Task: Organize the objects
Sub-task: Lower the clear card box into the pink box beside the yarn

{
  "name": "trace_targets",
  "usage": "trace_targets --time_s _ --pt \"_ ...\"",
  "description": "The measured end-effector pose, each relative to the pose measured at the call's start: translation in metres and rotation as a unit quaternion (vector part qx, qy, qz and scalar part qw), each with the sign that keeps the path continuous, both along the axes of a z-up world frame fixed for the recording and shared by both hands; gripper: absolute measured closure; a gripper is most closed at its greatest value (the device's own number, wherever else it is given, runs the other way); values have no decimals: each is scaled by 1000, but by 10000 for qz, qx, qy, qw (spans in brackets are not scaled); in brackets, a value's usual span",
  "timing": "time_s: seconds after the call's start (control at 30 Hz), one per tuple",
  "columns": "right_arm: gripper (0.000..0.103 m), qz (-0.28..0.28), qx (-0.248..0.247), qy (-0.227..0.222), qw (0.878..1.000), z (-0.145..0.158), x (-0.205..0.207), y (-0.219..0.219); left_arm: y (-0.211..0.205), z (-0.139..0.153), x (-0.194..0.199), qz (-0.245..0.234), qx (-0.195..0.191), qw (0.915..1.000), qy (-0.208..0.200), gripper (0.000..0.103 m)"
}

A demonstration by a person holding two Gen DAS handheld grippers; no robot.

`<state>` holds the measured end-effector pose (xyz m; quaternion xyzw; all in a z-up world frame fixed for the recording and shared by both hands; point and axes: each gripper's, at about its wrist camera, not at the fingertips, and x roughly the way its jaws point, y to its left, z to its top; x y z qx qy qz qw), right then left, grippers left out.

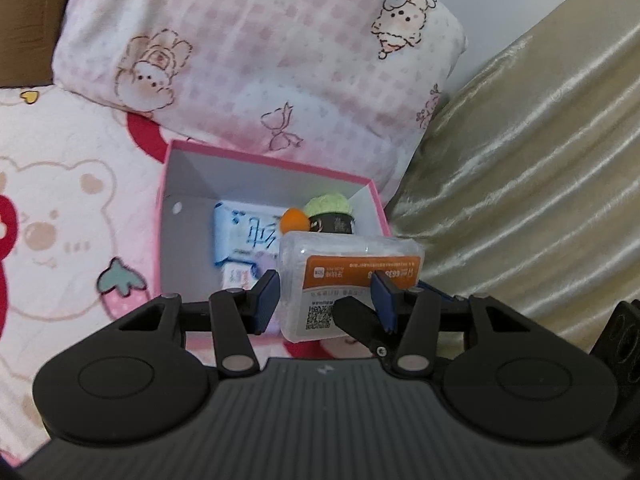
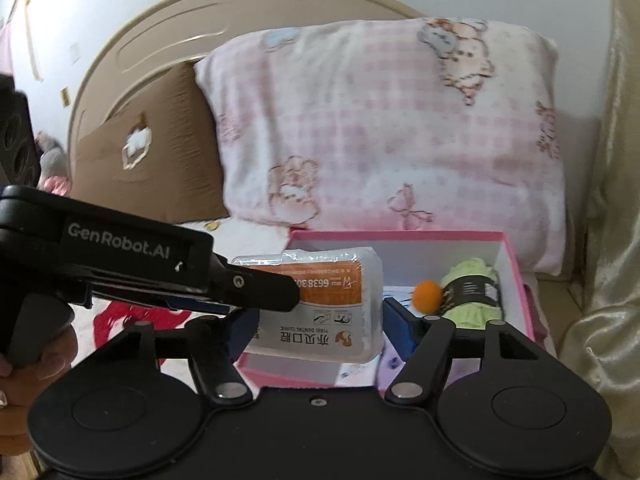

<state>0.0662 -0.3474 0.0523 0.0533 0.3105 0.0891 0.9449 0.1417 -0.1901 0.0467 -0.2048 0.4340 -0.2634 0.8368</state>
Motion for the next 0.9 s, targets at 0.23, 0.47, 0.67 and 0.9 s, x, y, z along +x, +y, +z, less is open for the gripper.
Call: trace_targets --time_s 0.23,0.47,0.67,0.9 --pt "36 -151 447 453 9979 -32 37 -34 -31 -38 31 137 233 9993 244 55" --pt "38 -181 636 951 9933 -69 73 -47 -42 -84 62 345 374 9967 626 55" --pt "41 -227 809 1111 9902 -97 84 -57 -52 -105 70 368 516 9958 653 55" --pt "44 -303 884 1167 9888 -121 95 -71 -66 -122 81 332 672 9950 655 55"
